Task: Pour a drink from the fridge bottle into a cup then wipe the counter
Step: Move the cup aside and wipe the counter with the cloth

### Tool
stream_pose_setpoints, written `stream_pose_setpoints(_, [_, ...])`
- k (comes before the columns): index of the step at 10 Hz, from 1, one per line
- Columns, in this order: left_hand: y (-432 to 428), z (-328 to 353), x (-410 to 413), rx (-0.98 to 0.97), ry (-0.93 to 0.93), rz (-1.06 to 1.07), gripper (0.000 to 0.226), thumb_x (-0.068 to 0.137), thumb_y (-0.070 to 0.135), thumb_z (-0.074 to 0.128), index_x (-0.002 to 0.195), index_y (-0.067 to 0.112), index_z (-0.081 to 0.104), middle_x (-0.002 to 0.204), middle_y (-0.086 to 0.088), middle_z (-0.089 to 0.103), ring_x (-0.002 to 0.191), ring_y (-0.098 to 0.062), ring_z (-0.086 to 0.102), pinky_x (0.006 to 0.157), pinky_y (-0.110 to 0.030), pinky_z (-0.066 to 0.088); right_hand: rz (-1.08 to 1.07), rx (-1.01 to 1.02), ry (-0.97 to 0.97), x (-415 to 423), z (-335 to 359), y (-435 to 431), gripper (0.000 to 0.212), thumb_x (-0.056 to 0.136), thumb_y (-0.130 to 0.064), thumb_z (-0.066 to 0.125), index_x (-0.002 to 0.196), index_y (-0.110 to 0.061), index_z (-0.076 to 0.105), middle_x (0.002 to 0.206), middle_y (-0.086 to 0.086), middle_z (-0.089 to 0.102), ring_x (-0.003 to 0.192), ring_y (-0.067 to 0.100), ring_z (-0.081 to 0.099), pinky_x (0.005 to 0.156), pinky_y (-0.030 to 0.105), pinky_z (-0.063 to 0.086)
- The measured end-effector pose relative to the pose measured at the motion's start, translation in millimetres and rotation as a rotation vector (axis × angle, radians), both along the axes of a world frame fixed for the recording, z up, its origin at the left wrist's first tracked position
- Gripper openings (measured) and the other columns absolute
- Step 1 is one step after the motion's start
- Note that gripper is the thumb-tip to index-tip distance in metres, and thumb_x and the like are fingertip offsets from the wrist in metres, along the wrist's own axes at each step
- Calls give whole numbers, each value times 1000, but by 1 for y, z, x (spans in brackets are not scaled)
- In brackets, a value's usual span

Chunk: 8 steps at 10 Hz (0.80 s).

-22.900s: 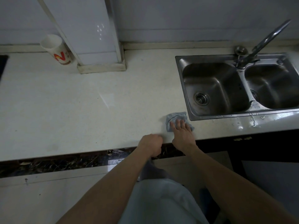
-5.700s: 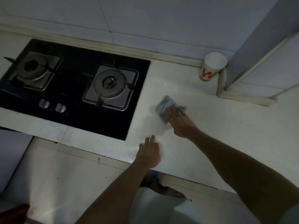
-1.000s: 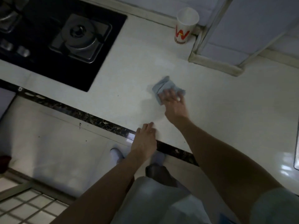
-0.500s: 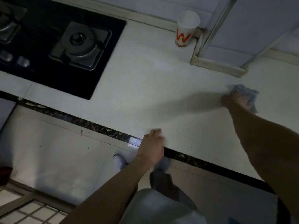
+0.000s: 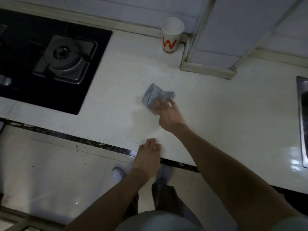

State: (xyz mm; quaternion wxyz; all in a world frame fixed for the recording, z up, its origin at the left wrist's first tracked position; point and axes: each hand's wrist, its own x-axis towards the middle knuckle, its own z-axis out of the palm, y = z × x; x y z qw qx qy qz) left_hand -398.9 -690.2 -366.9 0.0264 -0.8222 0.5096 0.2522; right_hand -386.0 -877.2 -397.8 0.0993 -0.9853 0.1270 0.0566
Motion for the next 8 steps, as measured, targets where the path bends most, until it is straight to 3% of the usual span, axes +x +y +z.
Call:
stream_pose_setpoints(1, [-11, -2, -8, -35, -6, -59, 45, 90, 16, 49, 135, 10, 45, 152, -10, 30, 135, -26, 33, 107, -37, 36, 54, -55, -53, -65, -13, -30, 62, 80, -12, 26, 131, -20, 60, 143, 4, 53, 140, 24, 40, 119, 46, 20])
stream_pose_setpoints(2, [-30, 0, -24, -72, -24, -111, 44, 86, 10, 48, 129, 10, 49, 147, -10, 35, 132, -27, 35, 102, -38, 39, -97, -35, -84, -139, -18, -61, 54, 86, -10, 33, 129, -20, 63, 142, 3, 54, 141, 22, 38, 114, 45, 27])
stream_pose_setpoints(4, [-55, -2, -70, 10, -75, -124, 44, 92, 18, 45, 136, 13, 45, 151, -8, 30, 134, -26, 34, 111, -42, 30, -504, -91, -181, -249, -22, -73, 48, 80, -5, 44, 120, -16, 69, 132, 6, 62, 133, 25, 48, 110, 45, 30])
stream_pose_setpoints(5, [-54, -2, -73, 47, -80, -130, 50, 94, 23, 48, 141, 11, 41, 156, -10, 26, 138, -27, 31, 115, -44, 27, -574, -112, -158, -257, -20, -63, 48, 75, -5, 48, 117, -15, 69, 130, 7, 63, 131, 28, 50, 107, 43, 29])
stream_pose_setpoints(6, [-54, 4, -64, 52, -10, -165, 47, 91, 16, 49, 137, 9, 47, 152, -10, 32, 134, -27, 36, 110, -40, 35, -590, -105, 15, -246, -2, -62, 41, 73, -5, 55, 111, -15, 67, 123, 6, 64, 128, 28, 50, 103, 43, 28])
stream_pose_setpoints(7, [-62, 16, -49, 99, 118, -149, 33, 90, 12, 48, 120, 6, 61, 137, -13, 51, 121, -29, 48, 99, -37, 44, -685, -21, 189, -222, 25, -67, 31, 83, -8, 52, 111, -12, 63, 117, 11, 63, 114, 30, 55, 96, 43, 36])
stream_pose_setpoints(8, [-69, 38, -37, 230, 223, -132, 29, 92, 17, 52, 115, 6, 66, 122, -17, 65, 111, -31, 60, 91, -36, 49, -843, 139, 260, -191, 68, -78, 36, 90, -18, 50, 122, -6, 56, 122, 13, 62, 110, 32, 60, 95, 45, 43])
